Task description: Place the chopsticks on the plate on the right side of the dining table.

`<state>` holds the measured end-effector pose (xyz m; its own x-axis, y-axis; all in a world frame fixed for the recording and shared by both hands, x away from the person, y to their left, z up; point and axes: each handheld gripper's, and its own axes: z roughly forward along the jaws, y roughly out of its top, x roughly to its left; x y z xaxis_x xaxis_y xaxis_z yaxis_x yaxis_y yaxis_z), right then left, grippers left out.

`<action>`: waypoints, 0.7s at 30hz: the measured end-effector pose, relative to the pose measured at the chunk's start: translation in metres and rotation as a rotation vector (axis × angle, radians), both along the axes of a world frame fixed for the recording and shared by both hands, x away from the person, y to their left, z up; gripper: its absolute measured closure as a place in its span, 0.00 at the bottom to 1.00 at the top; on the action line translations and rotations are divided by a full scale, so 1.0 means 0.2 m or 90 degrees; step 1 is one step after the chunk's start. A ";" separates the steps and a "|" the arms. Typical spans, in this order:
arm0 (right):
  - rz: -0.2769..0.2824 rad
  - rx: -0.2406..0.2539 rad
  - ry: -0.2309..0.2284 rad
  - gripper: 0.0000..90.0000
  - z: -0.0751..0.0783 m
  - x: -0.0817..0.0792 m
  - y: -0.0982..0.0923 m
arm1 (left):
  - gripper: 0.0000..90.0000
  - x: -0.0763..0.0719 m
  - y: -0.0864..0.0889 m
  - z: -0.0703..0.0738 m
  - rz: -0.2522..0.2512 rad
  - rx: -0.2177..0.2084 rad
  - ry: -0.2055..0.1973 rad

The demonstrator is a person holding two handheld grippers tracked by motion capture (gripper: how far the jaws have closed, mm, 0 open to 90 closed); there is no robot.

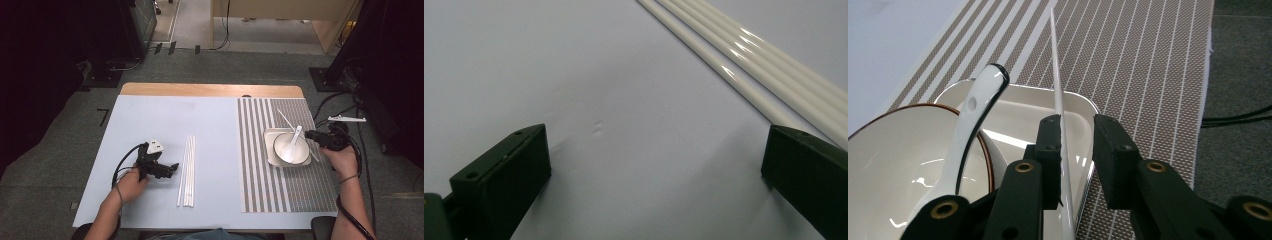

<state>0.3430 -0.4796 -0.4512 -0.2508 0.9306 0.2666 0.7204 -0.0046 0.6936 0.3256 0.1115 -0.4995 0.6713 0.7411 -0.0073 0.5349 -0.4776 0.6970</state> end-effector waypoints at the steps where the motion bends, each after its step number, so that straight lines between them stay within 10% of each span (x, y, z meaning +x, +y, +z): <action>1: -0.004 -0.002 0.000 0.80 0.01 0.00 0.00 | 0.00 0.00 0.00 0.00 0.000 0.000 0.000; 21: 0.005 -0.020 -0.040 0.55 0.19 -0.07 0.10 | 0.00 0.00 0.00 0.00 0.000 0.000 0.000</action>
